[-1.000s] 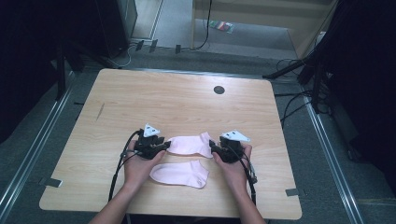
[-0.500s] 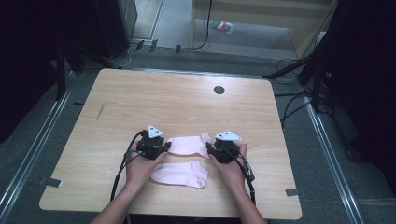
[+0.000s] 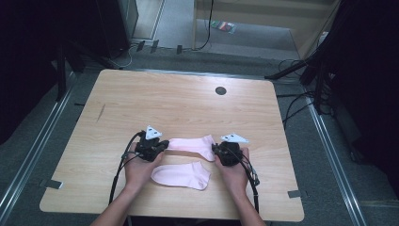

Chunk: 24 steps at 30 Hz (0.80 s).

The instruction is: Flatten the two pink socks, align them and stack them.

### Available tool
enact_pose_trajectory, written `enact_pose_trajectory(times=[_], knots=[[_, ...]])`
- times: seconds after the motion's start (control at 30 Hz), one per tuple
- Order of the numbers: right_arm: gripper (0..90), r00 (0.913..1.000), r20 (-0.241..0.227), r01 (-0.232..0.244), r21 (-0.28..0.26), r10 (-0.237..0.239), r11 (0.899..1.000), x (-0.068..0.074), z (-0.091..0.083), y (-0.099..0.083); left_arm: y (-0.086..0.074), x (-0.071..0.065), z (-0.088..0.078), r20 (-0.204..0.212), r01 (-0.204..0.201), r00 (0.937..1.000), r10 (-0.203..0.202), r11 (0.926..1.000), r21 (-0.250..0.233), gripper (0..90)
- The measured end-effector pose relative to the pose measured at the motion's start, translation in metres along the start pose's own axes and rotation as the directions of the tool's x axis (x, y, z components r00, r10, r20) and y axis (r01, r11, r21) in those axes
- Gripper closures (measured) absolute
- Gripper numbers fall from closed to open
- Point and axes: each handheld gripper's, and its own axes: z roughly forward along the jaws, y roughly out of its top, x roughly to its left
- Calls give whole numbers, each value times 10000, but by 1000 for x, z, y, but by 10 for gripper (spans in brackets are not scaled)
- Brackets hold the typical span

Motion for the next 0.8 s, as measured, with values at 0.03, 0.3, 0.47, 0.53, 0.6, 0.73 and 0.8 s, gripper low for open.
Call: enact_pose_trajectory(times=[0.03,0.3,0.47,0.53,0.6,0.73,0.8], knots=[[854,10000,-59,-19,-88,19,10000,-1,-2,0,0,1,-3,8,-35,10000,35,9999,-102,900],[860,9983,-496,-348,-656,316,9972,3,-23,0,-5,7,-29,357,140,9993,-109,9961,-866,900],[865,9989,-458,-68,-890,27,9960,14,-37,0,-13,11,-46,588,360,9978,-298,9935,-1084,900],[865,9983,-561,-194,-942,142,9954,17,-43,-1,-16,11,-50,662,425,9972,-351,9928,-1124,900],[865,9967,-775,-310,-961,236,9949,21,-50,-3,-22,8,-64,861,446,9957,-340,9912,-1243,900],[865,9949,-998,-242,-922,150,9954,30,-59,-10,-29,5,-75,1173,629,9920,-472,9891,-1334,900],[864,9912,-1285,-434,-827,325,9956,32,-62,-13,-33,2,-84,1275,681,9906,-504,9880,-1387,900]])
